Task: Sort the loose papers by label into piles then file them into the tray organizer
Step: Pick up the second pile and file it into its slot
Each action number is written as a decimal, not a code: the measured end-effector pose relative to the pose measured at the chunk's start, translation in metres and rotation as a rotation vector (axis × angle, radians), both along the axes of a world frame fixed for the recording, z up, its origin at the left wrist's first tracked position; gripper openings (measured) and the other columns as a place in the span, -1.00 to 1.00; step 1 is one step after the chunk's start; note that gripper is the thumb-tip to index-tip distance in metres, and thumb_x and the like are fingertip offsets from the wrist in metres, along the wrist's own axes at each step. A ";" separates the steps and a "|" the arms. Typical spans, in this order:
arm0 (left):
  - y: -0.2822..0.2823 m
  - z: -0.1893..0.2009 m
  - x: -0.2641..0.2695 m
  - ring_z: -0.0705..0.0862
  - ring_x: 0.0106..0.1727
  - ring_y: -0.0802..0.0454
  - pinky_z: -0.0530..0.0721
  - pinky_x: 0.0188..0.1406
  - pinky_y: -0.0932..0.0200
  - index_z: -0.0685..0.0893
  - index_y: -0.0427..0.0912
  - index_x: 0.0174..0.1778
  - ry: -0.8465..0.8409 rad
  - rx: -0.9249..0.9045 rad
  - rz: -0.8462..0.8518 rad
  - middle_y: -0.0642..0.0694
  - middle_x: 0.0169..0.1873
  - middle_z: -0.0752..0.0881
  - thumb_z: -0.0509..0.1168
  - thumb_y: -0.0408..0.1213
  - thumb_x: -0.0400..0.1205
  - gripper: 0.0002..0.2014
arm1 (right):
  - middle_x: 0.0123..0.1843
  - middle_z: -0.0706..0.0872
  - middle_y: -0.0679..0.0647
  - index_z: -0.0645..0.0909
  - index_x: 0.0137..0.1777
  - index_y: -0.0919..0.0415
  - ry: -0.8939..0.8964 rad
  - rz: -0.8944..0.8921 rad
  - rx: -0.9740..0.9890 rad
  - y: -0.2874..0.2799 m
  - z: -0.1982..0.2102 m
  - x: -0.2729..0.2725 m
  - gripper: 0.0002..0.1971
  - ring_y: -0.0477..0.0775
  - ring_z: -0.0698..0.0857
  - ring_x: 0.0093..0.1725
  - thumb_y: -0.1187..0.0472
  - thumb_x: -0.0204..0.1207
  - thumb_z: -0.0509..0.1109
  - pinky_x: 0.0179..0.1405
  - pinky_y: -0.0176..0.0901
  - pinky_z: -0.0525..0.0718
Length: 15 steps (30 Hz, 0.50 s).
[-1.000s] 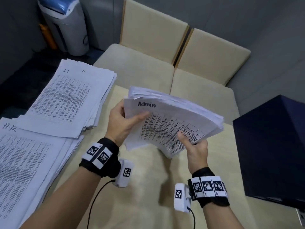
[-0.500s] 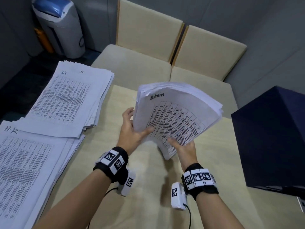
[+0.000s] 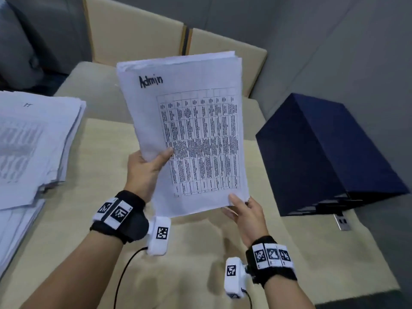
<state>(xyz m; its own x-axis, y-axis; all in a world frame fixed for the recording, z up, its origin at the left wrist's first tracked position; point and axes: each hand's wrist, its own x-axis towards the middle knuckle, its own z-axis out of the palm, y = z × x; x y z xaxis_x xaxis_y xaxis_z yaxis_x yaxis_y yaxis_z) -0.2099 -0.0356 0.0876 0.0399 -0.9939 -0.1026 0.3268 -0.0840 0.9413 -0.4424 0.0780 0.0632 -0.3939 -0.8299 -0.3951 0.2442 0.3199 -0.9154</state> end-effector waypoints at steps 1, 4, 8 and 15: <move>0.005 -0.002 -0.015 0.82 0.05 -0.01 0.74 0.09 0.11 0.78 -0.26 0.12 0.049 0.024 -0.012 -0.08 0.00 0.86 0.50 -0.32 0.55 -0.76 | 0.10 0.85 0.21 0.71 0.17 0.24 -0.094 -0.044 -0.046 0.009 0.005 -0.011 -0.83 0.16 0.82 0.04 0.36 0.61 0.43 0.14 0.05 0.81; 0.031 -0.011 -0.067 0.78 0.22 -0.18 0.66 0.34 -0.17 0.71 -0.32 0.28 0.186 0.136 -0.078 -0.22 0.16 0.81 0.50 -0.29 0.54 -0.61 | 0.22 0.84 0.11 0.65 0.34 0.10 -0.219 -0.077 -0.124 0.035 0.021 -0.045 -0.61 0.09 0.82 0.15 0.29 0.50 0.46 -0.04 -0.04 0.83; 0.079 -0.027 -0.146 0.76 0.26 -0.19 0.57 0.44 -0.28 0.70 -0.25 0.33 0.232 0.220 -0.168 -0.20 0.22 0.79 0.53 -0.23 0.52 -0.55 | 0.18 0.86 -0.04 0.68 0.30 0.00 0.033 -0.021 -0.054 0.085 0.028 -0.108 -0.71 0.00 0.83 0.12 0.15 0.59 0.50 -0.14 -0.12 0.77; 0.167 -0.018 -0.270 0.74 0.27 -0.25 0.66 0.30 -0.23 0.62 -0.28 0.43 0.259 0.231 -0.245 -0.22 0.29 0.75 0.38 -0.40 0.65 -0.60 | 0.12 0.88 -0.09 0.74 0.22 0.04 0.215 -0.027 -0.123 0.173 0.033 -0.251 -0.74 -0.08 0.81 0.20 0.08 0.56 0.55 0.21 -0.07 0.74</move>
